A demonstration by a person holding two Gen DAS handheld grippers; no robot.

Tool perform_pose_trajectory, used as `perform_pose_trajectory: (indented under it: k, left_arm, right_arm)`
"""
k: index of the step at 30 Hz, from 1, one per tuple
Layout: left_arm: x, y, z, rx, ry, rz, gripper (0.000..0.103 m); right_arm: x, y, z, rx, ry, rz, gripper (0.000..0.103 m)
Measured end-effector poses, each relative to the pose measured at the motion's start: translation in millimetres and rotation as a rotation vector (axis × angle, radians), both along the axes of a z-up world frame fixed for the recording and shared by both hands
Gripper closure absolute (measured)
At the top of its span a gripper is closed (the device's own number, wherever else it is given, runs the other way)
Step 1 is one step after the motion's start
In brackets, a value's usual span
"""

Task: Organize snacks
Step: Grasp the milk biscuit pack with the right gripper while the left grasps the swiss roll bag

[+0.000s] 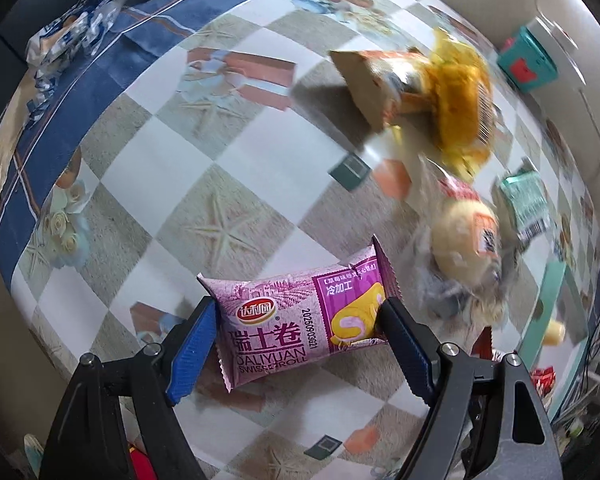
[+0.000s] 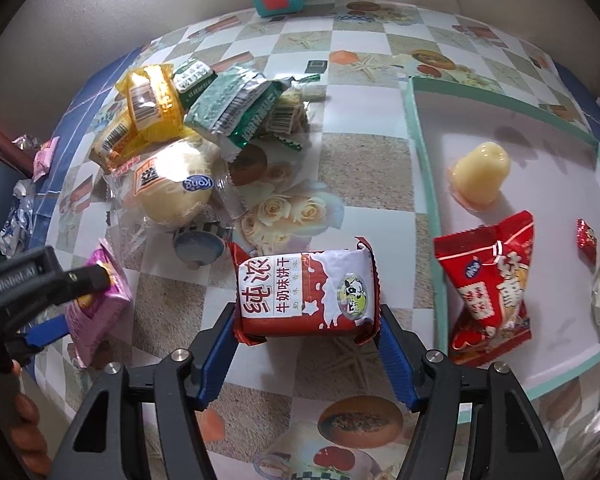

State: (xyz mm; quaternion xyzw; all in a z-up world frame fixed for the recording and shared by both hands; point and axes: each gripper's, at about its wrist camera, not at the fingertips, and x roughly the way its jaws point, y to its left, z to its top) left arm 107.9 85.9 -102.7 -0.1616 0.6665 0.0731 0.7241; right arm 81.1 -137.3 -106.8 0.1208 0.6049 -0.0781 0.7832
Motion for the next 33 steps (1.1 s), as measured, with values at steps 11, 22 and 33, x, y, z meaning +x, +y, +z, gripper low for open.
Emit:
perform_pose_trajectory:
  k: [11, 22, 33]
  left_arm:
    - [-11, -11, 20, 0.021, -0.07, -0.008, 0.024]
    - [-34, 25, 52, 0.001, -0.136, 0.057, 0.026]
    - [-34, 64, 53, 0.026, -0.136, 0.207, 0.029]
  right_arm:
    - [-15, -3, 45, 0.025, -0.073, -0.028, 0.034]
    - [-14, -9, 67, 0.016, -0.13, -0.046, 0.034]
    - [-13, -10, 67, 0.013, -0.127, -0.049, 0.034]
